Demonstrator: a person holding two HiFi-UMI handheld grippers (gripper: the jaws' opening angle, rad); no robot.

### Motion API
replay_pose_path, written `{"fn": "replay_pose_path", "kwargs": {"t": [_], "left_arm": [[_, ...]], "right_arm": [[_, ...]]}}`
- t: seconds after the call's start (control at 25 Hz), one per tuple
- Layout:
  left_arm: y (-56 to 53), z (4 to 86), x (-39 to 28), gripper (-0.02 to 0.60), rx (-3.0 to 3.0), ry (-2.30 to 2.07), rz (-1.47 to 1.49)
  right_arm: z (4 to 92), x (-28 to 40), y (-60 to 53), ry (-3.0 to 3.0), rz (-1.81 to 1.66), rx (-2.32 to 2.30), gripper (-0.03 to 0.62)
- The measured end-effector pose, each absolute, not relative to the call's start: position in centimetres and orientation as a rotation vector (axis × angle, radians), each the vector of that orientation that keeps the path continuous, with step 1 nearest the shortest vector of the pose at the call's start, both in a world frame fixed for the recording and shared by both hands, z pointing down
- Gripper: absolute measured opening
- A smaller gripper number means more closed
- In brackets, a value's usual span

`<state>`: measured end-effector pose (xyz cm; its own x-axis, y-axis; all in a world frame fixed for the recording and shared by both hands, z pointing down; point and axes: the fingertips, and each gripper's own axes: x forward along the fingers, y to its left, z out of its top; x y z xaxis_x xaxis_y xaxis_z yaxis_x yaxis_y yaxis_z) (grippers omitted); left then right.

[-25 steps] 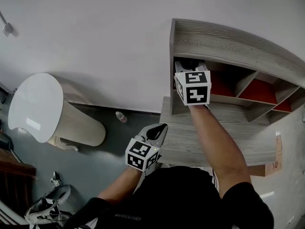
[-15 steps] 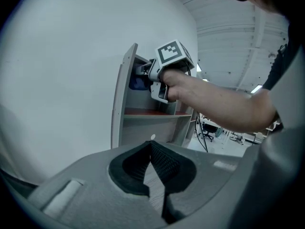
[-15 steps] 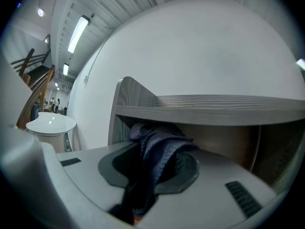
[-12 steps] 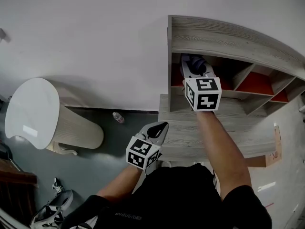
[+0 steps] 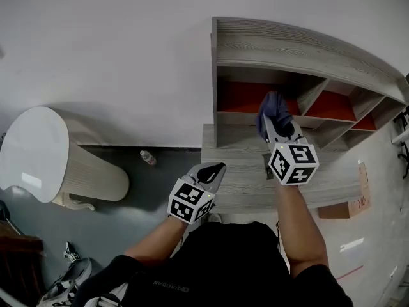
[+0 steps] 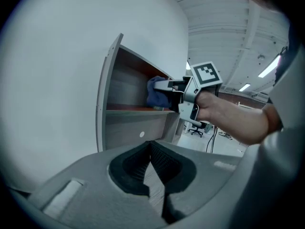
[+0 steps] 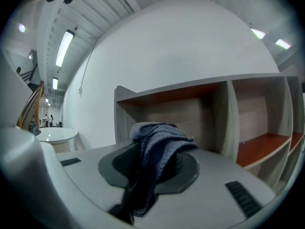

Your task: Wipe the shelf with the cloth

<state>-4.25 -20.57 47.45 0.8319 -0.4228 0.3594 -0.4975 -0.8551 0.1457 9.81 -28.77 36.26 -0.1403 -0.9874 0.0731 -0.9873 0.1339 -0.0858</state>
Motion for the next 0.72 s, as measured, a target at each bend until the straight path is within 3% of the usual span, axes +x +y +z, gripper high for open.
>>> {"fn": "replay_pose_path", "kwargs": {"t": [0.72], "left_arm": [[-13.1, 45.5, 2.5, 0.008, 2.733, -0.893, 0.382]], "right_arm": [[43.2, 14.2, -10.5, 2.607, -0.383, -1.72, 0.098]]}}
